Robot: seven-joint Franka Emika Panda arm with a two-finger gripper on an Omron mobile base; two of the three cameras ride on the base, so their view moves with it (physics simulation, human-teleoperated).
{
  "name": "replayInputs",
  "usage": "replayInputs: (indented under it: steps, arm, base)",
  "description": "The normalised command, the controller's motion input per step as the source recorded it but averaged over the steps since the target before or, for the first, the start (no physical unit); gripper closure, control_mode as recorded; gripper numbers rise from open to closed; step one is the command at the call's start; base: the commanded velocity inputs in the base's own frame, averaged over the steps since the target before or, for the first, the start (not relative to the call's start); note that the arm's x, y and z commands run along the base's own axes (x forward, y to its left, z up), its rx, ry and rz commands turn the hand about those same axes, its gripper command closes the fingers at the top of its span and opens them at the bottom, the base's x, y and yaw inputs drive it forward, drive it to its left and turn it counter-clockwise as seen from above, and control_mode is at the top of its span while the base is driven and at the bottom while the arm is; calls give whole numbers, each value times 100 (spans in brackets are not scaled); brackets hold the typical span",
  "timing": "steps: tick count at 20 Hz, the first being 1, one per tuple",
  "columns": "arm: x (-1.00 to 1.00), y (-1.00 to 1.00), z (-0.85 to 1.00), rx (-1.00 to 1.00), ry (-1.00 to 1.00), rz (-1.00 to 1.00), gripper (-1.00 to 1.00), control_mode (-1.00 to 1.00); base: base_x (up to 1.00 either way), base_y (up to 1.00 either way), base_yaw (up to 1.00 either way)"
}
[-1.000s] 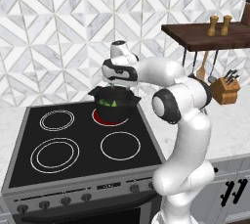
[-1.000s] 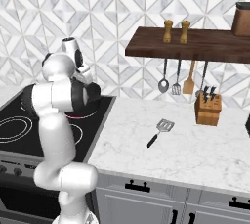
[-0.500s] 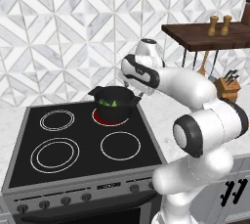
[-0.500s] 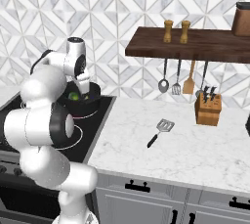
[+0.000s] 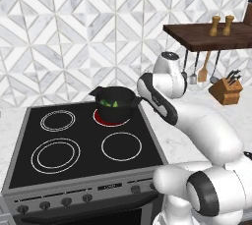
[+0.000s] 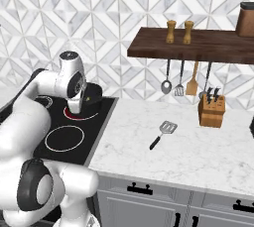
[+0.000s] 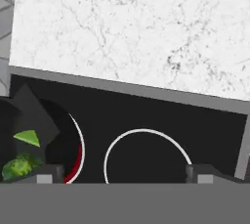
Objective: Put the broccoli and lemon wedge in the pot. Retrieve the spatula and lightly stir the vegetables in the pot.
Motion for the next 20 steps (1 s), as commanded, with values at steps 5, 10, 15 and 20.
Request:
replayInputs:
  steps: [5, 10, 15, 20]
  arm:
    - [-41, -88, 0, 4, 5, -58, -100, -100]
    - [-6, -100, 0, 5, 4, -62, -100, -100]
    - [0, -68, 0, 6, 3, -77, -100, -100]
    - [0, -47, -7, 11, 3, -71, -100, -100]
  base:
    - [0, 0, 0]
    - [0, 0, 0]
    - [0, 0, 0]
    - [0, 0, 0]
